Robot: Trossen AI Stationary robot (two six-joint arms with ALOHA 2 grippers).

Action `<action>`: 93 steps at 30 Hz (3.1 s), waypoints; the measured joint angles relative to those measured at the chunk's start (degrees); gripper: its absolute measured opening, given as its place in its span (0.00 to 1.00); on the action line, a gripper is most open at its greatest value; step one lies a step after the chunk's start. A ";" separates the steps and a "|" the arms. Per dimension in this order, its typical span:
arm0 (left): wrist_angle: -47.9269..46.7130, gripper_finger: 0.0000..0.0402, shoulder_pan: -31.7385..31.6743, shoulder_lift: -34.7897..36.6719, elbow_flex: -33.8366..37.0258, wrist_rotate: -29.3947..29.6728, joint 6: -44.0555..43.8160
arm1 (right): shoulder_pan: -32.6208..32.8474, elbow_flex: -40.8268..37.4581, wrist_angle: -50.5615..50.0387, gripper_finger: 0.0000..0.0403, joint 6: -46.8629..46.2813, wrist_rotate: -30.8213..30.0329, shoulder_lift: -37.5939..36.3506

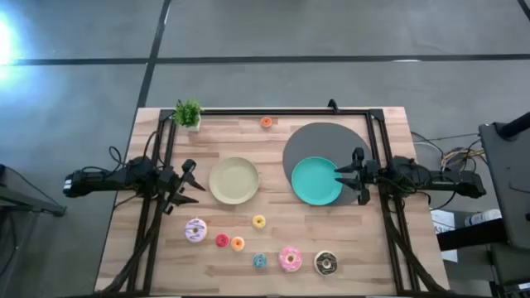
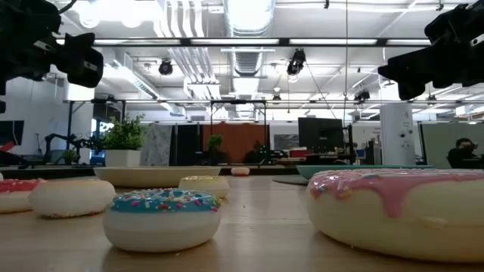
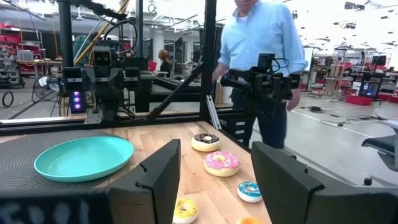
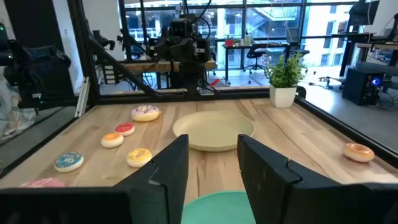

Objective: Pick & Place donuts

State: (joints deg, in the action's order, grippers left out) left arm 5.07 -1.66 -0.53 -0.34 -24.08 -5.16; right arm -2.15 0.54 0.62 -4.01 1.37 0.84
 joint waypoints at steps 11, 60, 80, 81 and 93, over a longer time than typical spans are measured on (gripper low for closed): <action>0.00 0.43 0.00 0.01 0.00 -0.01 0.00 | 0.02 0.01 -0.01 0.32 0.07 0.00 -0.01; -0.69 0.43 0.00 -0.16 0.00 -0.02 0.00 | 20.31 34.56 -43.22 0.31 -79.00 8.93 45.61; -0.77 0.43 -0.01 -0.25 0.00 -0.02 0.01 | 42.81 59.59 -37.13 0.64 -75.45 4.26 95.49; -0.77 0.43 -0.01 -0.25 0.00 -0.02 0.01 | 42.98 60.24 -38.22 0.63 -75.38 3.54 97.00; -0.78 0.43 0.00 -0.26 0.00 -0.02 0.00 | 44.40 61.26 -39.30 0.56 -78.73 1.07 103.96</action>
State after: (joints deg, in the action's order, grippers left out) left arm 4.28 -1.66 -0.79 -0.34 -24.10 -5.16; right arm 42.25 61.79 -38.68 -82.74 2.44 104.80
